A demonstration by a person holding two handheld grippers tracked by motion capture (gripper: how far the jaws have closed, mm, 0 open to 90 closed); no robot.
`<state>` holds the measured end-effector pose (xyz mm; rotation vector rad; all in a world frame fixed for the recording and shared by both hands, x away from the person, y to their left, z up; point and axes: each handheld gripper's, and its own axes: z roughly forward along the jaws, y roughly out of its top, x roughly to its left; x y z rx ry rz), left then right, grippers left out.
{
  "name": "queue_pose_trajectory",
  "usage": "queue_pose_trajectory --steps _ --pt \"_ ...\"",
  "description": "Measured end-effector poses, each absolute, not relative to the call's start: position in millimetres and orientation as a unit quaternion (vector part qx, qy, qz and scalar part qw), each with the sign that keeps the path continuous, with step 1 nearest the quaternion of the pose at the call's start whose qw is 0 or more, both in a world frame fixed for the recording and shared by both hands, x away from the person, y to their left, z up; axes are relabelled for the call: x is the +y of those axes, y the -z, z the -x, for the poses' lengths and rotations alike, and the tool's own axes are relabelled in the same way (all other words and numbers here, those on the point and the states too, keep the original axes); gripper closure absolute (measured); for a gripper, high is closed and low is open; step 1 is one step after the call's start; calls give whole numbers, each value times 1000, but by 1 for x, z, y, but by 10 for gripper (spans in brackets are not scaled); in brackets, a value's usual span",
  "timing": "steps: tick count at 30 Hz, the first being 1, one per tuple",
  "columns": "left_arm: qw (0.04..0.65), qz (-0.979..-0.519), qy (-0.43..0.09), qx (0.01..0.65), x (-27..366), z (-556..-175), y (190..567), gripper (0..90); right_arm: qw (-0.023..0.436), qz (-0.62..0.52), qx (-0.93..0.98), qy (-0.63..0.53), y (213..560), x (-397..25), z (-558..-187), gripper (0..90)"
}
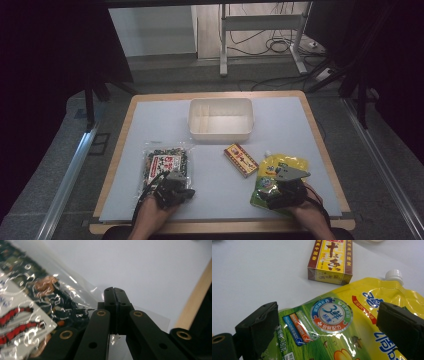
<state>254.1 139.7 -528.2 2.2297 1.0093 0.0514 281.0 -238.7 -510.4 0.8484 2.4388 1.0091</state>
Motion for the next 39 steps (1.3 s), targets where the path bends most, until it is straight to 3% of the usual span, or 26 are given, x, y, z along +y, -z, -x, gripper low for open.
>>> queue_pose_trajectory --steps 6,9,14,21,33,39 --pt "362 -848 2 388 158 -238 526 895 182 -300 866 -357 511 -238 -281 43" --pt "378 -838 -9 394 168 -236 519 830 182 -300 865 -357 511 -237 -281 42" --pt "386 -803 -97 442 215 -228 501 821 179 -299 866 -358 511 -235 -280 42" --pt "365 -774 -119 504 260 -225 510 851 175 -292 869 -358 511 -229 -280 42" --pt "337 -777 -112 520 262 -219 524 853 167 -279 874 -361 511 -223 -283 42" --pt "324 -777 -116 528 263 -212 529 898 163 -273 877 -361 511 -219 -284 43"
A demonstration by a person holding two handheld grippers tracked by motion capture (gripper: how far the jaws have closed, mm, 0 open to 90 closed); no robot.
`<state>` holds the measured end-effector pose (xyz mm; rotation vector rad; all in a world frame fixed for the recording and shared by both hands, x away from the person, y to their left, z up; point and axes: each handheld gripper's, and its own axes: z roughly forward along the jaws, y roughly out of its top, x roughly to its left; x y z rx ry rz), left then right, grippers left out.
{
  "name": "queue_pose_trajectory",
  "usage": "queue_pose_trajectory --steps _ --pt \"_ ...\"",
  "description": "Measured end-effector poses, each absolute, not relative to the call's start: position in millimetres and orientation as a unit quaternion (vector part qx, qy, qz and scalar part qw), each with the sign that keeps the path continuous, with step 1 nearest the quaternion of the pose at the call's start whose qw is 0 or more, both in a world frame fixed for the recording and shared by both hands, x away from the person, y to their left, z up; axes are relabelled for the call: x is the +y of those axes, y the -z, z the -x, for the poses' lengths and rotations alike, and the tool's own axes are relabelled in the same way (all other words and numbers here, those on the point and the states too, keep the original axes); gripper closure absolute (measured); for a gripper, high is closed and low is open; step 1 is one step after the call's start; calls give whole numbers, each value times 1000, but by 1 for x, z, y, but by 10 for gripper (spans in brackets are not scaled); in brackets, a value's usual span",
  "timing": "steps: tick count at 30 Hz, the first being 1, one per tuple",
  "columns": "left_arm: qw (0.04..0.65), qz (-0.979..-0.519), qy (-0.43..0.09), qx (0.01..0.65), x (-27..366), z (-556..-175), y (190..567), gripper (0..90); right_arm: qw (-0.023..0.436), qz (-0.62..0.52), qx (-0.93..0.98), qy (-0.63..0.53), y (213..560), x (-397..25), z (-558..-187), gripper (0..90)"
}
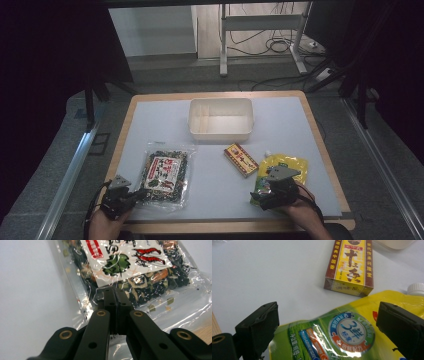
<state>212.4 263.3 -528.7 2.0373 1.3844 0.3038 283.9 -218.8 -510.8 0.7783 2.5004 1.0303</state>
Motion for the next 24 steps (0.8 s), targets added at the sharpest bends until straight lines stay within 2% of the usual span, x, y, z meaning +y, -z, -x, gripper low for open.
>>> queue_pose_trajectory --steps 5,9,20,24 --pt "328 -759 -93 554 267 -212 530 900 152 -266 878 -366 510 -213 -284 42" --pt "330 -754 -98 559 266 -209 531 900 142 -262 878 -376 508 -209 -283 42" --pt "314 -760 -93 561 265 -206 529 900 92 -251 878 -398 499 -182 -292 42" --pt "311 -763 -89 560 266 -206 529 900 86 -238 885 -390 498 -164 -299 41"
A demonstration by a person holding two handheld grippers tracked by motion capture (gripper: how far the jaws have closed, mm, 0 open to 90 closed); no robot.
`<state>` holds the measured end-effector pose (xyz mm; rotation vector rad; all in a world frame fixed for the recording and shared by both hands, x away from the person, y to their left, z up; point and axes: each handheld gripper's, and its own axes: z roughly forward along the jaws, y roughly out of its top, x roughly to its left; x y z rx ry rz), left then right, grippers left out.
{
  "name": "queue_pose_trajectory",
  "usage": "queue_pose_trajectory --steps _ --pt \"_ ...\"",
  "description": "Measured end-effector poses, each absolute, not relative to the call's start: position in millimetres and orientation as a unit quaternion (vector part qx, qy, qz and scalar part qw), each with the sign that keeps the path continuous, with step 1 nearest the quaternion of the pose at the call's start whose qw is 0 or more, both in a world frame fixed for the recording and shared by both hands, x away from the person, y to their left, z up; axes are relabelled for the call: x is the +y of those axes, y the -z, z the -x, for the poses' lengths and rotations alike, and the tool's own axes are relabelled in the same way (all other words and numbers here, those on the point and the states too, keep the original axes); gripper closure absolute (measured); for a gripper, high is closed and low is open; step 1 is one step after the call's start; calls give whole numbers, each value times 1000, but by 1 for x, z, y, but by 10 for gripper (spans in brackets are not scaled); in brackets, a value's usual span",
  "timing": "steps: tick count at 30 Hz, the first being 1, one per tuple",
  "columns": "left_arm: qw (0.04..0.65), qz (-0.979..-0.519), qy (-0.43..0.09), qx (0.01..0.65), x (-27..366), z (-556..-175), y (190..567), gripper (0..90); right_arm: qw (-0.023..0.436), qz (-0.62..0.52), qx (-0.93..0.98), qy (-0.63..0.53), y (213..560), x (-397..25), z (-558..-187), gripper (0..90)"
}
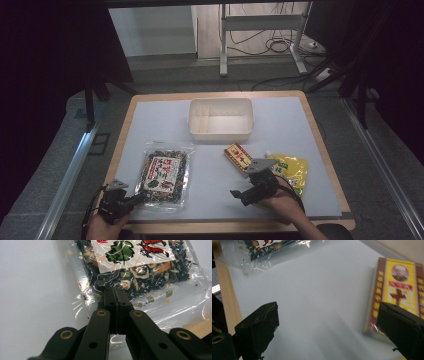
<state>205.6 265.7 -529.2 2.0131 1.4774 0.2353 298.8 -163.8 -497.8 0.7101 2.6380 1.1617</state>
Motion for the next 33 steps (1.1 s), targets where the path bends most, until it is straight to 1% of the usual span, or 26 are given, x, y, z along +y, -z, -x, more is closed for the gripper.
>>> queue_pose_trajectory --steps 7,9,12,13,14,19,26,28,33 --pt "321 -758 -76 562 270 -206 531 900 68 -219 892 -389 499 -122 -319 37" --pt "324 -756 -72 564 271 -207 531 900 56 -216 895 -387 501 -108 -327 27" --pt "326 -755 -67 565 272 -207 532 900 53 -214 896 -386 506 -86 -340 26" --pt "326 -755 -67 565 272 -207 532 900 53 -214 896 -386 506 -86 -340 26" --pt "326 -755 -67 565 272 -207 532 900 47 -215 896 -387 513 -69 -353 26" --pt "328 -755 -67 564 272 -207 532 900 43 -214 898 -382 521 -43 -369 24" --pt "327 -756 -68 563 272 -207 532 900 17 -225 896 -383 532 -16 -394 23" --pt "327 -756 -69 562 272 -207 532 900 14 -232 895 -380 535 -12 -400 14" --pt "328 -756 -68 562 272 -207 532 900 -11 -237 891 -387 538 -6 -412 8"
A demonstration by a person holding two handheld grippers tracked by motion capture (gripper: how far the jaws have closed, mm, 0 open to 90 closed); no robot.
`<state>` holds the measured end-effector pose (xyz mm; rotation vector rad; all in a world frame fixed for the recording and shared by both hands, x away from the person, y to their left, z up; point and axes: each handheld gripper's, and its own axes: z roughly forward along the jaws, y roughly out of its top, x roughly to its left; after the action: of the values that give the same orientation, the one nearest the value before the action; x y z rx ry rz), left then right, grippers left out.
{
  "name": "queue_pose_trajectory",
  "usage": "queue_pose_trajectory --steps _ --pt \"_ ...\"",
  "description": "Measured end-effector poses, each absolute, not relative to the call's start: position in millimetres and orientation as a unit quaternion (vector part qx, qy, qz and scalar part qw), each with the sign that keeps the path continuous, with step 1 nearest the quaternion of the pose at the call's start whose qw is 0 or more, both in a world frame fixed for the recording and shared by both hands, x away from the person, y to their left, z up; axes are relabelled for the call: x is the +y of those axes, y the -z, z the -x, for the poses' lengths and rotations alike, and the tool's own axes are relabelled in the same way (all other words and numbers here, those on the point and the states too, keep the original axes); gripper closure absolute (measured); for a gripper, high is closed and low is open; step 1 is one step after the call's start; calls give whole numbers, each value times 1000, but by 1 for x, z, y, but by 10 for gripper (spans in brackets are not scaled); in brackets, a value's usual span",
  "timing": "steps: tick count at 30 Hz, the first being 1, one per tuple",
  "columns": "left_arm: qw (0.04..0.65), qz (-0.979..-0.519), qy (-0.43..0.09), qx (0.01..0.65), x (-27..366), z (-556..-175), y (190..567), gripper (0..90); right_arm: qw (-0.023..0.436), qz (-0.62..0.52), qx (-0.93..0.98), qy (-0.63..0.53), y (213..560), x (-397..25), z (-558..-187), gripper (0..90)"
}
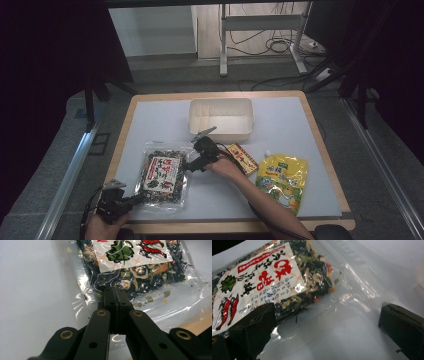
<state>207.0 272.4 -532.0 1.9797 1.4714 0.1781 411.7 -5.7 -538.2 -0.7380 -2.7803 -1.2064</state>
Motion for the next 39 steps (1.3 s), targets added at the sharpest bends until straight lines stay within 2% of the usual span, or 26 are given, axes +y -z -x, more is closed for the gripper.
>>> queue_pose_trajectory --steps 8,15,19,23,26,29,30,31,33,36,39 --pt "328 -757 -65 561 273 -207 532 900 54 236 -881 407 539 1 -418 25" --pt "326 -759 -70 559 272 -207 532 900 90 203 -882 415 537 17 -403 35" --pt "324 -761 -75 557 271 -206 532 900 71 206 -885 411 532 26 -394 26" --pt "323 -763 -76 555 271 -206 531 900 47 239 -875 417 523 23 -395 258" --pt "324 -765 -71 552 272 -207 531 900 75 255 -857 441 519 14 -401 428" --pt "328 -765 -65 551 274 -207 531 899 99 267 -844 455 517 9 -404 478" --pt "332 -764 -60 550 276 -207 531 897 108 280 -835 461 515 8 -405 566" --pt "337 -762 -59 550 277 -207 532 894 119 285 -826 471 514 6 -406 604" --pt "358 -754 -52 548 281 -206 530 874 144 297 -810 485 509 3 -408 643" --pt "383 -745 -42 544 284 -206 530 797 139 291 -809 492 500 2 -406 667" --pt "398 -742 -50 537 282 -205 525 656 136 282 -804 505 490 0 -403 698"
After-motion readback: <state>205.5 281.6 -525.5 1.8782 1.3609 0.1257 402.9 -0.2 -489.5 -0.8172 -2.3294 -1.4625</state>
